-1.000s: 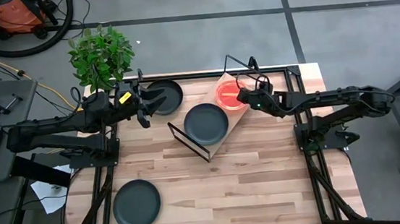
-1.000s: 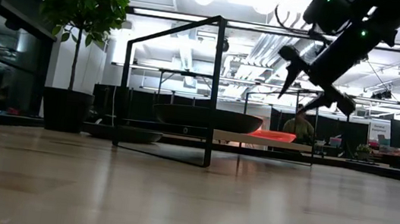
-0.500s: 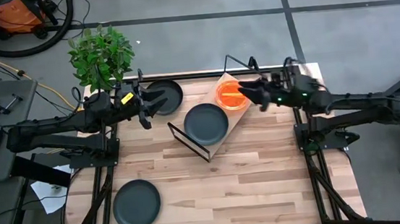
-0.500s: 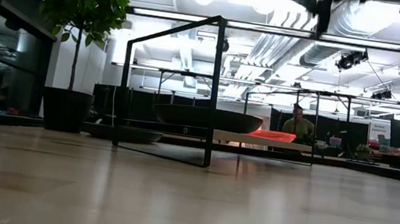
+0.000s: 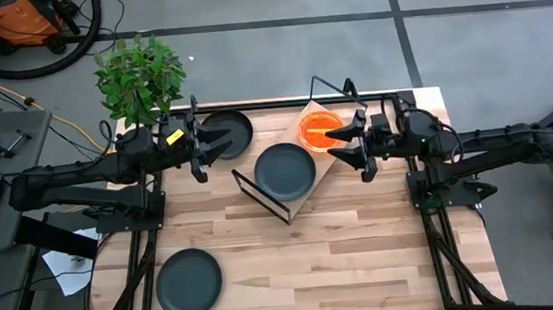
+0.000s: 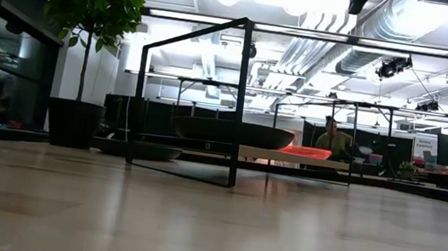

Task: Place and stack plates onto a shelf
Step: Stack the top black plate on top of the black plate on the shelf

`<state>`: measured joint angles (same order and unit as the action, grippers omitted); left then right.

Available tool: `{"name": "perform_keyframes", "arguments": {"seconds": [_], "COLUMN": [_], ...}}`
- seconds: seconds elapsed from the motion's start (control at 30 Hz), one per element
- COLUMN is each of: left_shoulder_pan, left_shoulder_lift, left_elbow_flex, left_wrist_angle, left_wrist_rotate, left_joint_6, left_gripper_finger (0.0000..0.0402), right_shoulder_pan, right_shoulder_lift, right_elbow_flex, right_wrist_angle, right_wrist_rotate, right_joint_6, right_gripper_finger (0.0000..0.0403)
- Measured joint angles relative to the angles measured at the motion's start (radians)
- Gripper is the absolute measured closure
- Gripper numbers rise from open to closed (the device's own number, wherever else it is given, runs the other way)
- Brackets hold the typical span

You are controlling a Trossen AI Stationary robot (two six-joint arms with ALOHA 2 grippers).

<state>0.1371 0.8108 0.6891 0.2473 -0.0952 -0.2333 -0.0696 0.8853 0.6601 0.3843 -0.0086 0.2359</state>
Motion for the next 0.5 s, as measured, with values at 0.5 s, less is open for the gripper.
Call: {"name": "perform_keyframes", "arguments": {"seconds": [0.5], "left_shoulder_pan": [0.146], "left_shoulder_lift": [0.148], "left_elbow_flex": [0.238], "left_wrist_angle": [-0.358], "left_wrist_rotate": [-0.100], "left_joint_6": [-0.018], "left_gripper_finger": [0.0248], "right_shoulder_pan": [-0.002], "right_shoulder_lift": [-0.002], "right_elbow_flex": [0.000], "right_wrist_angle": [0.002], "right_wrist_rotate": [0.055], "right_joint_6": [0.036], "right_gripper_finger": [0.0180]}}
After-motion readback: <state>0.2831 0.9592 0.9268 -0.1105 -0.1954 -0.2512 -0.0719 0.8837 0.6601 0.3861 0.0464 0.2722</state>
